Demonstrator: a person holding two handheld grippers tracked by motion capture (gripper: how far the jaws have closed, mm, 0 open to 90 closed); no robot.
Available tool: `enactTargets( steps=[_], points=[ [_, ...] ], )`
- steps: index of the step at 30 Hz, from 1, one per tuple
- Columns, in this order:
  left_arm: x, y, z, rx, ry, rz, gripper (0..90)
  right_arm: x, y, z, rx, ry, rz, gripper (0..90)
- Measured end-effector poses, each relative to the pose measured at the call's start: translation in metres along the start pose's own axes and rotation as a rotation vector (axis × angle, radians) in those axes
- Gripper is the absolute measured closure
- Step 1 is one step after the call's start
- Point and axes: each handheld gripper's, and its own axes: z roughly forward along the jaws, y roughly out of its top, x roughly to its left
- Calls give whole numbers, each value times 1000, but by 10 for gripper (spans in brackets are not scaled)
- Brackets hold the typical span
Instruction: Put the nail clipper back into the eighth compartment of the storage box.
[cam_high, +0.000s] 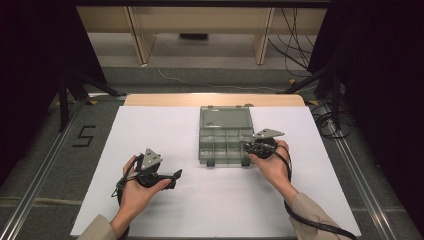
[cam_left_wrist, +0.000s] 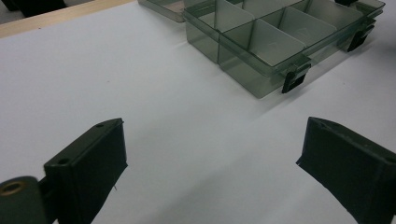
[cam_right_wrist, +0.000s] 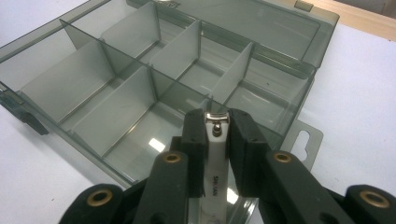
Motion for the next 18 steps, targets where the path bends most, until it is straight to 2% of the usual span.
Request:
enactTargets(
  steps=[6, 7, 9, 12, 13, 18],
  points=[
    [0, 0, 0, 0, 1, -2, 62, 0, 0, 1, 1, 1, -3, 775],
    [0, 0, 0, 0, 2, -3, 63, 1, 0, 0, 11, 6, 17, 775],
    [0, 0, 0, 0, 0, 1, 63, 1, 0, 0, 10, 5, 15, 774],
    [0, 0, 0, 1, 0, 1, 63, -1, 0, 2, -4, 0, -19, 774],
    [0, 0, 0, 1, 0, 2, 63, 0, 0, 2, 1, 1, -6, 773],
    [1, 0, 0, 0, 2, 7, 62, 0, -1, 2, 5, 1, 1, 773]
  ],
)
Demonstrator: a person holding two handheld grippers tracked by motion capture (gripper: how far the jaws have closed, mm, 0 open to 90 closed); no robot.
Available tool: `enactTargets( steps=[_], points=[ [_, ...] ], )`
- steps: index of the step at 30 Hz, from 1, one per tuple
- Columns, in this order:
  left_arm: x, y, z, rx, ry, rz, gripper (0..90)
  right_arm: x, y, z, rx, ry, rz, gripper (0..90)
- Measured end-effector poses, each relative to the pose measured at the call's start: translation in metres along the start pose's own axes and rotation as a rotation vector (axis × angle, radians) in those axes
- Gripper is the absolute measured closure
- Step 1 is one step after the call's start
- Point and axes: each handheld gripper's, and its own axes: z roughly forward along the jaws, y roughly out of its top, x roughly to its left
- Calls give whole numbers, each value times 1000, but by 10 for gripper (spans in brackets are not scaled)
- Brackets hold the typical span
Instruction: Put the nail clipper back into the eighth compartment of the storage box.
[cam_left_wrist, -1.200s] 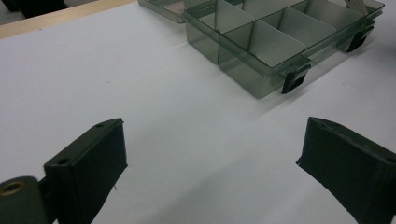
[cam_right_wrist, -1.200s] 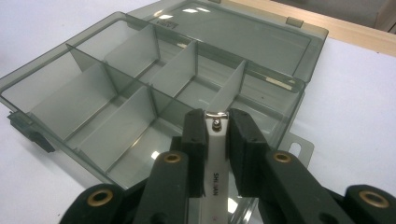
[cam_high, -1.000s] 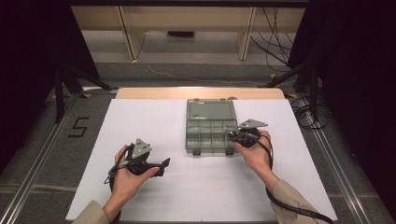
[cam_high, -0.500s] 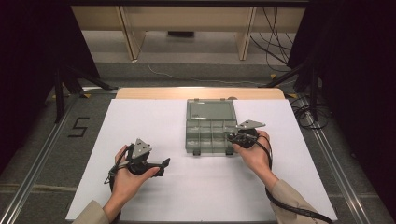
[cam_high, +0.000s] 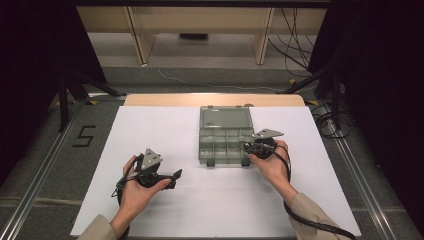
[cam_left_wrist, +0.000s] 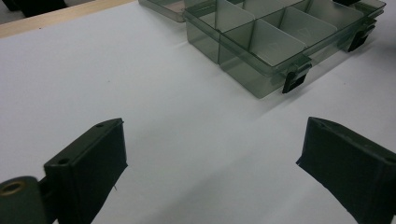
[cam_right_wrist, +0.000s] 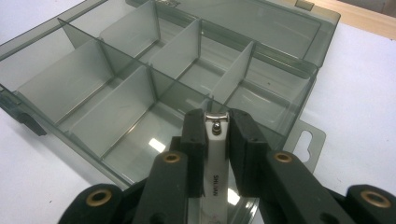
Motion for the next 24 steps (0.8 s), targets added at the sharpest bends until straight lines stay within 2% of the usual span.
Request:
enactTargets(
  steps=[1, 11, 12, 13, 14, 16, 17, 18, 19, 20, 24],
  points=[
    [-1, 0, 0, 0, 0, -11, 62, 0, 0, 0, 0, -1, 1, 772],
    [-1, 0, 0, 0, 2, -6, 63, 0, 0, 1, -3, 1, 7, 744],
    [0, 0, 0, 1, 0, -1, 63, 0, 0, -1, 4, 5, 27, 738],
    [0, 0, 0, 0, 0, -5, 63, -1, 0, 0, -2, 0, 14, 731],
    [0, 0, 0, 0, 0, -6, 63, 0, 1, -1, 9, 10, 32, 725],
    [0, 0, 0, -1, 2, -11, 63, -2, 1, -2, -10, 2, 17, 707],
    [0, 0, 0, -2, 3, -10, 62, -5, 2, -1, -32, 3, -7, 695],
    [0, 0, 0, -3, 3, -10, 63, -3, 3, -3, -40, 6, 28, 672],
    [0, 0, -1, -3, 6, -5, 63, -6, 4, -3, -54, 0, 5, 648],
    [0, 0, -1, -3, 5, -6, 63, -5, 6, -7, -50, 6, 48, 622],
    [0, 0, 0, -15, 2, -21, 63, -11, 11, -13, -121, -19, 64, 518]
  ],
)
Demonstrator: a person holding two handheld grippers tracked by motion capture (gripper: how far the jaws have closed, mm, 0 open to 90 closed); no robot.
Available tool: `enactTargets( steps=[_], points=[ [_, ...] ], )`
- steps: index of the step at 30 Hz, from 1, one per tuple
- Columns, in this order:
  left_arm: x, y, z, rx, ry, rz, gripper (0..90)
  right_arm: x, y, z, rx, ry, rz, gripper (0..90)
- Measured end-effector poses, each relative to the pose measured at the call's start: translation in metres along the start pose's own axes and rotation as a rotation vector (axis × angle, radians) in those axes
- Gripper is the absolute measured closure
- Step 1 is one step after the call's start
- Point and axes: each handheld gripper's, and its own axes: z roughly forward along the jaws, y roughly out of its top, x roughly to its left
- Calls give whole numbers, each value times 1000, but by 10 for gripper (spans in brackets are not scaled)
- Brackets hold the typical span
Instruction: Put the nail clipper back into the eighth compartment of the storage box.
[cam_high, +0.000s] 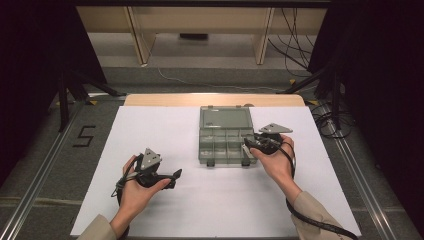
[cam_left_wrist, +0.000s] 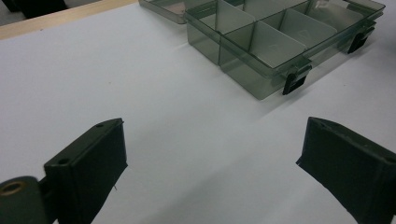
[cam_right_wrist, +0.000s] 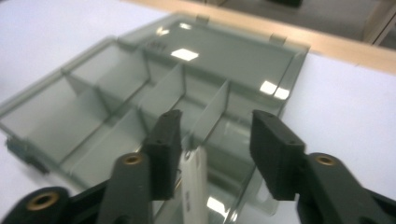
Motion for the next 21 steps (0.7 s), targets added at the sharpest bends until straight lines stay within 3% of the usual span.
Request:
enactTargets(
  steps=[4, 9, 21],
  points=[
    [0, 0, 1, -5, -5, -3, 64, -7, 6, -6, -58, -21, 45, 435],
    [1, 0, 0, -2, -2, 3, 64, -15, 11, -10, -113, -40, 44, 404],
    [2, 1, 0, -4, -14, 0, 65, -24, 14, -14, -126, -60, 76, 367]
  ],
)
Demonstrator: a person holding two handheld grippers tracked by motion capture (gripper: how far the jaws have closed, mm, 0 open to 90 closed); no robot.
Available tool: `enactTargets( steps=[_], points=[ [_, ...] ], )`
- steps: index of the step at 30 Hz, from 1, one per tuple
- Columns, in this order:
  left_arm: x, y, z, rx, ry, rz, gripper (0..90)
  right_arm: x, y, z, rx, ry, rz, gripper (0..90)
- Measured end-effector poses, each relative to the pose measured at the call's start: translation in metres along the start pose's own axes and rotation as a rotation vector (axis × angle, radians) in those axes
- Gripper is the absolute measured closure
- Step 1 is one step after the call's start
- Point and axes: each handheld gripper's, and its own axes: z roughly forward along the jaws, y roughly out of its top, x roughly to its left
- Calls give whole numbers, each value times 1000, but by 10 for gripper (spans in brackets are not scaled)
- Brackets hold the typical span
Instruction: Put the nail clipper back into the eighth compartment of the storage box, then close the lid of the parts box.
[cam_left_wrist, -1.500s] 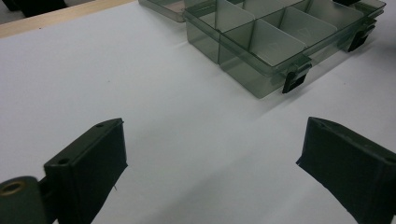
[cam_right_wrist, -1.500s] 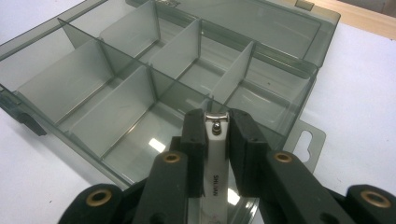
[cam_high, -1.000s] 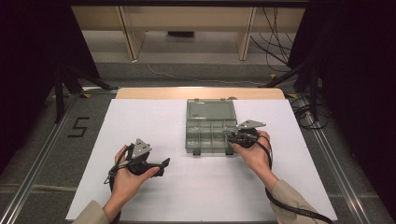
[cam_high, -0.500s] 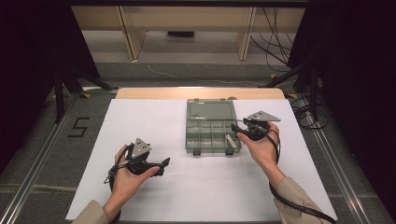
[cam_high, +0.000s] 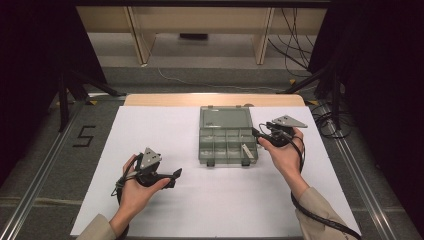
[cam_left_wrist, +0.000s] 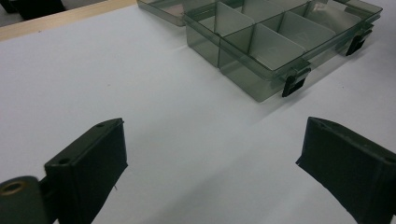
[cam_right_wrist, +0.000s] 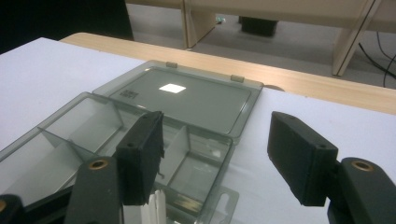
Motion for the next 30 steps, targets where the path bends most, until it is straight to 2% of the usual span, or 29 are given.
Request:
enactTargets(
  steps=[2, 4, 5, 6, 8, 15, 16, 18, 20, 21, 22, 25, 30],
  points=[
    [0, 0, 0, 0, 5, 1, 64, -1, 0, 0, -9, -1, 5, 367],
    [0, -1, 0, 3, 5, -3, 64, -2, 1, 0, 5, -26, 4, 367],
    [0, -1, 0, 2, 5, -3, 64, -3, 1, 0, 3, -23, 4, 366],
    [0, -1, 1, -2, 5, -5, 65, -3, 1, -1, 8, 2, 14, 365],
    [0, 0, 1, -4, 6, -7, 64, -4, 0, 0, -5, -12, 12, 364],
    [0, 0, 1, 0, 4, 7, 65, -8, -1, -1, 13, -24, 8, 358],
    [0, 0, 1, 1, 2, 7, 65, -8, -2, 0, -4, -24, 11, 356],
    [0, 0, 1, -3, 3, 3, 65, -8, 0, -2, 10, -27, 11, 349],
    [1, 0, 1, -2, 3, -1, 64, -9, 1, -2, -8, -30, 15, 341],
    [1, 0, 1, 1, 3, 2, 64, -9, 2, -4, 7, -26, 28, 338],
    [2, 0, 1, -3, 4, 5, 64, -11, 2, -2, -18, -26, 16, 334],
    [2, 0, 1, -8, 5, -13, 64, -11, 3, -2, -10, -22, 32, 331],
    [0, 3, -2, -21, 13, -18, 64, -15, 2, -1, 0, -32, 16, 323]
  ],
)
